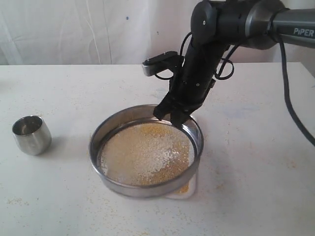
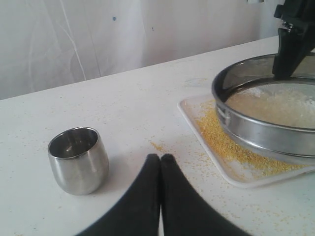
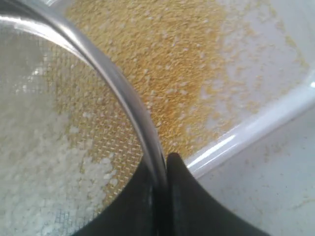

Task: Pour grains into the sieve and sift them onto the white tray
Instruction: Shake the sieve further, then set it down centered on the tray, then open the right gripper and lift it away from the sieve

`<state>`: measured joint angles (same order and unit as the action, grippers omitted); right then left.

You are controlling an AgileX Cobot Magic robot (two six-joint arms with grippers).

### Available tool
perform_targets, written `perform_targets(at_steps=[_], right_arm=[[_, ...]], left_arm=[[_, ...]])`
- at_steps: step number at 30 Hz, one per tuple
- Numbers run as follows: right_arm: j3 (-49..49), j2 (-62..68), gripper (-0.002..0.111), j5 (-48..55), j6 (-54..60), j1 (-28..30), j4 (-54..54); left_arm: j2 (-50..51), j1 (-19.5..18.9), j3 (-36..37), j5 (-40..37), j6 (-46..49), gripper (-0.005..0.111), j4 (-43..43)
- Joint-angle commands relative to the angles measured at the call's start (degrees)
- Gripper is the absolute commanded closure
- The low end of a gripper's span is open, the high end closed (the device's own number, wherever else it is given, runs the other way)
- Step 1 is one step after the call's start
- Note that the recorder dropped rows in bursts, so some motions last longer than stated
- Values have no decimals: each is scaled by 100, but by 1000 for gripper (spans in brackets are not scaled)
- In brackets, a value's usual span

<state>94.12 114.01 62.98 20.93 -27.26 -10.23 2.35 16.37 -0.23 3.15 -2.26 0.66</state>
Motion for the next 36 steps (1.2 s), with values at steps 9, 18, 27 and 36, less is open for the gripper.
perform_targets(at_steps=[9,18,27,36], right_arm=[[41,-63,108,-652,-467,48,217],[-221,271,108,-1011,-540,131,217],[-564,284,108,-1780,-820,270,206],[-564,569,108,-1668,-830,273,71]], left_arm=[[-32,33,23,22,21,107,-21],[-32,33,23,22,21,107,-21],[-32,33,23,22,21,107,-21],[-32,33,23,22,21,107,-21]])
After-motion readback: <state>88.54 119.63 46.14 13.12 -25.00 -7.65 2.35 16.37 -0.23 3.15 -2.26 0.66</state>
